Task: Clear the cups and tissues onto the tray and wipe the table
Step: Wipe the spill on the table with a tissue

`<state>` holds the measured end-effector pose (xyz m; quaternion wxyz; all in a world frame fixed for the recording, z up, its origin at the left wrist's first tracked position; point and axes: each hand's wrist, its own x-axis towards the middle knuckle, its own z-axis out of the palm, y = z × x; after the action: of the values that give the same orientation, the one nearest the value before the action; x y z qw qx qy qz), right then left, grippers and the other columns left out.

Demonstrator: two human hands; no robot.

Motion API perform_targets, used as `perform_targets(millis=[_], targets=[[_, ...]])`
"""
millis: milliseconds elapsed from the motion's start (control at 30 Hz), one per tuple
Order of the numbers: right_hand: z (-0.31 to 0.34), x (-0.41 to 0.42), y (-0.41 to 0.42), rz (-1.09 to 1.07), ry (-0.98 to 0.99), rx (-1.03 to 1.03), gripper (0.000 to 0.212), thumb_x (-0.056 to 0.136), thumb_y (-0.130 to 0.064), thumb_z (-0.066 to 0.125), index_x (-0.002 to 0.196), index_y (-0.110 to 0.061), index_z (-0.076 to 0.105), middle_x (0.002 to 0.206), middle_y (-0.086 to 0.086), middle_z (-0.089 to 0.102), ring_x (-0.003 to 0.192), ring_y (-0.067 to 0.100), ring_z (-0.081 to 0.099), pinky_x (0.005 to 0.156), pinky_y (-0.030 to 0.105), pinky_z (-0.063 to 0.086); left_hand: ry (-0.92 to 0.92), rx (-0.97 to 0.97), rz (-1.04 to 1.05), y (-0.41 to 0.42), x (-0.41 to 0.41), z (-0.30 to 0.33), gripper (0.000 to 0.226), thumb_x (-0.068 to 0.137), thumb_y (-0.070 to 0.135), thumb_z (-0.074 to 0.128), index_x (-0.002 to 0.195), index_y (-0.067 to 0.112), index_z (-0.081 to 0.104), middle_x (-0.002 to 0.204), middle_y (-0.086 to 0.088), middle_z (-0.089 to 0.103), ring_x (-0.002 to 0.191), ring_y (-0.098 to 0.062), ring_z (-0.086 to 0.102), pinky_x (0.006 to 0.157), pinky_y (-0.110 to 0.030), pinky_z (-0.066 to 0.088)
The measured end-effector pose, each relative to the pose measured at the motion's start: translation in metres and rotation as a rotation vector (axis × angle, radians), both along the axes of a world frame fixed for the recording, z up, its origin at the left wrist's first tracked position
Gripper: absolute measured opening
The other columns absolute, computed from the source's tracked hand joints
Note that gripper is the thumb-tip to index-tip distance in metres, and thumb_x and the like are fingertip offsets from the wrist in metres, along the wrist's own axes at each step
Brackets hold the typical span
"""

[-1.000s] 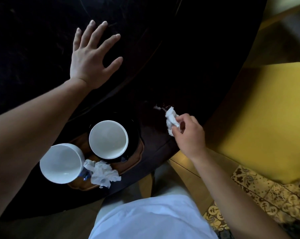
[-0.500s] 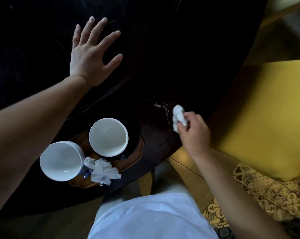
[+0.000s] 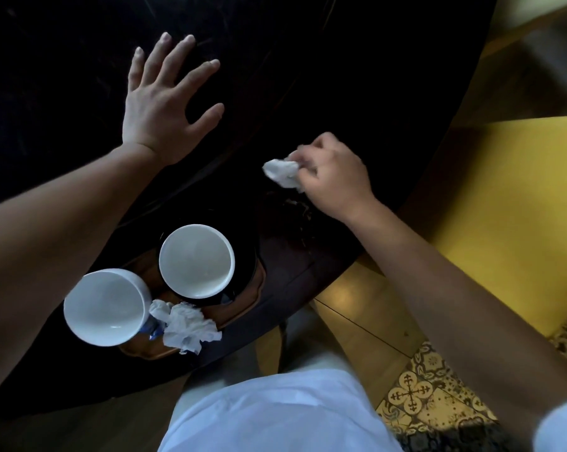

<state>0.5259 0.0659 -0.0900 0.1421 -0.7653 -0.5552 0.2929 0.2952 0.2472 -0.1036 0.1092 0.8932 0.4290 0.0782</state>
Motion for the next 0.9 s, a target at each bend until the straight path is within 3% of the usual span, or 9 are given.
perform_targets(millis=[100, 300, 500, 600, 700, 900], targets=[[-0.008, -0.024, -0.008, 0.100, -0.041, -0.007, 0.033, 0.093, -0.045, 0.055, 0.109, -0.024, 0.075, 0.116, 0.003, 0.058, 0.107, 0.024, 0.055, 0.082, 0.039, 0.051, 0.010, 0.000, -0.002, 0.000, 0.000, 0.001, 0.060, 0.102, 0.063, 0.048, 0.155, 0.036, 0.044, 0.171, 0.000, 0.025, 0.160, -0.030, 0.013, 0.128, -0.056, 0.006], [-0.014, -0.024, -0.042, 0.131, -0.125, 0.070, 0.008, 0.089, -0.026, 0.069, 0.094, -0.021, 0.071, 0.106, 0.007, 0.059, 0.096, 0.029, 0.056, 0.078, 0.043, 0.053, 0.014, -0.003, -0.003, 0.000, 0.001, 0.002, 0.059, 0.101, 0.062, 0.048, 0.155, 0.037, 0.045, 0.171, 0.000, 0.025, 0.160, -0.030, 0.014, 0.128, -0.056, 0.006], [0.002, -0.011, -0.069, 0.196, -0.058, -0.010, 0.004, 0.088, -0.020, 0.071, 0.091, -0.020, 0.070, 0.102, 0.004, 0.059, 0.094, 0.025, 0.059, 0.076, 0.044, 0.055, 0.011, -0.011, 0.003, 0.000, 0.003, 0.005, 0.059, 0.101, 0.060, 0.049, 0.155, 0.035, 0.046, 0.171, -0.001, 0.025, 0.160, -0.030, 0.013, 0.128, -0.056, 0.005], [0.008, 0.011, -0.056, 0.002, 0.034, 0.036, 0.008, 0.087, -0.020, 0.071, 0.094, -0.020, 0.073, 0.101, 0.002, 0.061, 0.091, 0.022, 0.062, 0.075, 0.038, 0.054, 0.010, -0.003, 0.003, 0.000, 0.003, 0.003, 0.059, 0.101, 0.060, 0.049, 0.154, 0.036, 0.046, 0.171, 0.000, 0.025, 0.160, -0.030, 0.014, 0.128, -0.055, 0.005], [0.007, 0.033, -0.033, -0.192, 0.014, 0.116, 0.027, 0.086, -0.021, 0.071, 0.114, -0.018, 0.069, 0.110, 0.002, 0.064, 0.095, 0.020, 0.064, 0.078, 0.034, 0.054, -0.004, 0.005, 0.003, 0.000, 0.003, 0.002, 0.059, 0.101, 0.060, 0.049, 0.154, 0.036, 0.046, 0.171, 0.000, 0.026, 0.160, -0.030, 0.015, 0.128, -0.055, 0.006], [-0.012, 0.015, -0.034, -0.156, -0.107, 0.028, 0.032, 0.090, -0.025, 0.067, 0.121, -0.017, 0.067, 0.118, 0.006, 0.060, 0.099, 0.028, 0.064, 0.079, 0.034, 0.050, 0.010, 0.011, 0.000, 0.000, 0.002, 0.000, 0.059, 0.102, 0.061, 0.048, 0.154, 0.037, 0.045, 0.171, 0.000, 0.026, 0.160, -0.030, 0.014, 0.128, -0.054, 0.005]])
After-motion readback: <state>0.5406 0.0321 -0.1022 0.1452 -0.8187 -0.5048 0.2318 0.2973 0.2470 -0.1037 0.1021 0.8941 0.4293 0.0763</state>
